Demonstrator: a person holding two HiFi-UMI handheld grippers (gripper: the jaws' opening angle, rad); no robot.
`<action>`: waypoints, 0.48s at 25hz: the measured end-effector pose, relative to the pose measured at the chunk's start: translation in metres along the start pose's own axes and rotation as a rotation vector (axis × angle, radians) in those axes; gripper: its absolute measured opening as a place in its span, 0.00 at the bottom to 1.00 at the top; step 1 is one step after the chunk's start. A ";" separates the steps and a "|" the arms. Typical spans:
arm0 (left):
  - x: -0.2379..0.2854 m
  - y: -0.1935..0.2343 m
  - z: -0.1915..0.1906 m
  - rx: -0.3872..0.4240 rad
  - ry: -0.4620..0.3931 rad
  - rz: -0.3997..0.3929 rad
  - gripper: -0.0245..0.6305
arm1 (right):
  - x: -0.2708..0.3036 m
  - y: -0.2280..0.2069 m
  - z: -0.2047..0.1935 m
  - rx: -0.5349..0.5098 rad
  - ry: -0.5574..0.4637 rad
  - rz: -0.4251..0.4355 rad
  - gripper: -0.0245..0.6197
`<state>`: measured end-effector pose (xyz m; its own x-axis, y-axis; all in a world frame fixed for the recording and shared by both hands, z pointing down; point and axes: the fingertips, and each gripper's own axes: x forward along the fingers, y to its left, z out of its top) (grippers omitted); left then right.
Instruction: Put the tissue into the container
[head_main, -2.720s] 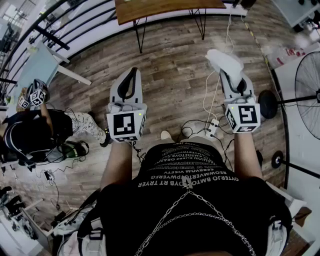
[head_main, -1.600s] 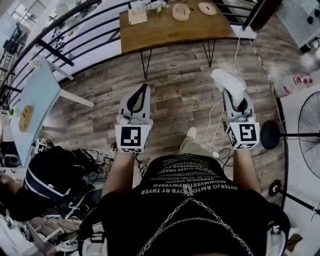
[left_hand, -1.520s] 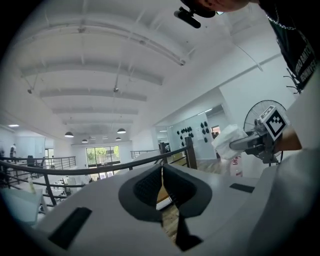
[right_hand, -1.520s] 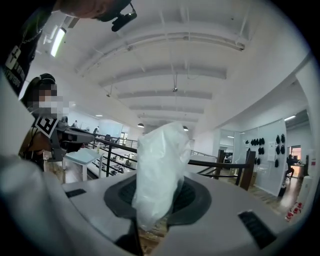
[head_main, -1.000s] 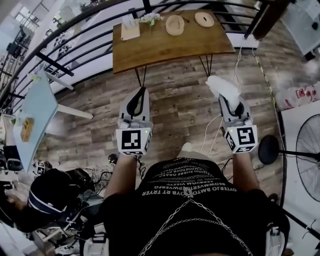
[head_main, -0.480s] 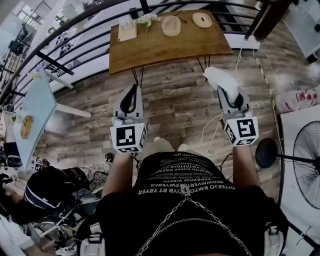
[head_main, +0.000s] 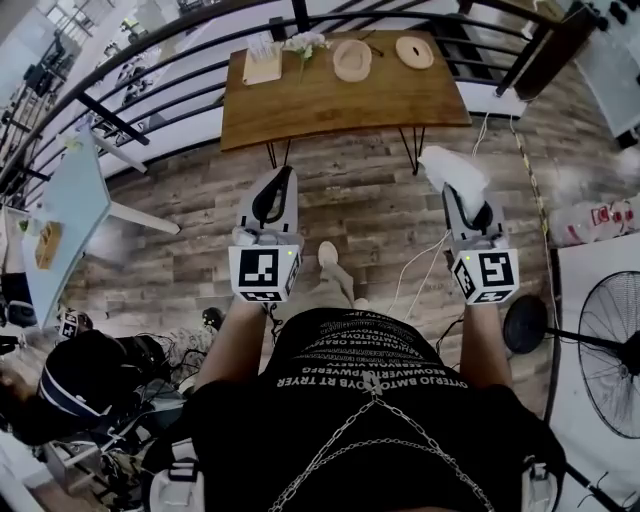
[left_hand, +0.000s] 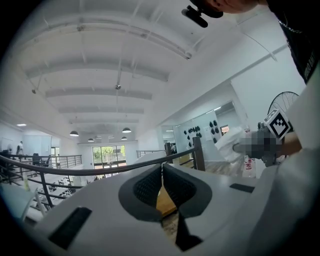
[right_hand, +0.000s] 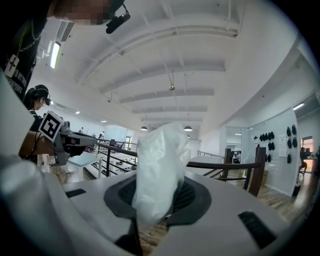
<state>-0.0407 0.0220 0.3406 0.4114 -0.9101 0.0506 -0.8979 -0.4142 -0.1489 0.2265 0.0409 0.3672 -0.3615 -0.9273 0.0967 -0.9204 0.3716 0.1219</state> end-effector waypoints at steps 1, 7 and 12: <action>0.005 0.001 -0.003 -0.001 0.006 -0.003 0.09 | 0.004 0.000 -0.001 -0.002 0.004 0.005 0.21; 0.034 0.008 -0.019 -0.014 0.037 -0.013 0.09 | 0.035 -0.008 -0.008 -0.009 0.031 0.024 0.21; 0.069 0.024 -0.025 -0.021 0.051 -0.015 0.09 | 0.066 -0.021 -0.008 -0.010 0.042 0.018 0.21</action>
<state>-0.0379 -0.0513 0.3652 0.4169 -0.9031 0.1026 -0.8951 -0.4276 -0.1266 0.2230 -0.0280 0.3792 -0.3709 -0.9180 0.1406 -0.9124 0.3884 0.1294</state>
